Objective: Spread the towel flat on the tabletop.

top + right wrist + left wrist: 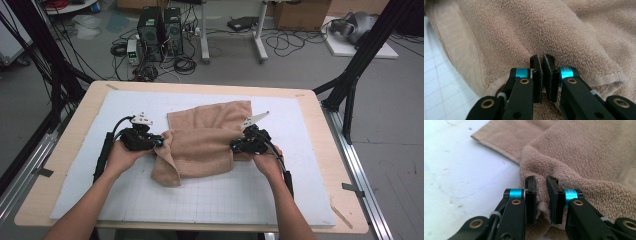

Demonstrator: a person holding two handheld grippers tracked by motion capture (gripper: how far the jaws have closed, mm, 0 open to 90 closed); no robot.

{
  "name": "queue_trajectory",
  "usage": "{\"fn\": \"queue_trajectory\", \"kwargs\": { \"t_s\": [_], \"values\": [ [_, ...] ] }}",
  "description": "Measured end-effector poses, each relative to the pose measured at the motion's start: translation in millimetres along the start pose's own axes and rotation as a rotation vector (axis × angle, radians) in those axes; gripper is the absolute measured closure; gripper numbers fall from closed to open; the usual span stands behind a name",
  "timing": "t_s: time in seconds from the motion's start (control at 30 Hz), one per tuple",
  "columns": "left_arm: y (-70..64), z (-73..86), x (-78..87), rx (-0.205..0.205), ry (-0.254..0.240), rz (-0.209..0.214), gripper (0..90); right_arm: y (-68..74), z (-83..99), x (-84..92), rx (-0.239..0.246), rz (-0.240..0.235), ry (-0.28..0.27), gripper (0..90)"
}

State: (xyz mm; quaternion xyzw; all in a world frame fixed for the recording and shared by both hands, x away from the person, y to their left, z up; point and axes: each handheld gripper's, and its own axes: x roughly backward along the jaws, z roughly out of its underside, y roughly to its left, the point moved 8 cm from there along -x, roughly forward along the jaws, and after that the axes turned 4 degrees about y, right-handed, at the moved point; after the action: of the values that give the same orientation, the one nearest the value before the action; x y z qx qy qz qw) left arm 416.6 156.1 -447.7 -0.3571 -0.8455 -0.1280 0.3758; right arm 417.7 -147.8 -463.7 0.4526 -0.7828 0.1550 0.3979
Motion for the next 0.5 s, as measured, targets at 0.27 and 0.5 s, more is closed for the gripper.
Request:
{"fn": "queue_trajectory", "kwargs": {
  "t_s": [0.27,0.5],
  "values": [
    [-27.6,-9.1,33.7,-0.030,-0.069,0.020,60.6,21.8,-9.1,34.8,0.038,-0.009,-0.110,76.8],
    [-64.5,-11.0,22.9,-0.083,-0.036,0.074,53.2,50.7,-3.8,37.8,0.105,-0.026,-0.109,68.4]
  ]
}}
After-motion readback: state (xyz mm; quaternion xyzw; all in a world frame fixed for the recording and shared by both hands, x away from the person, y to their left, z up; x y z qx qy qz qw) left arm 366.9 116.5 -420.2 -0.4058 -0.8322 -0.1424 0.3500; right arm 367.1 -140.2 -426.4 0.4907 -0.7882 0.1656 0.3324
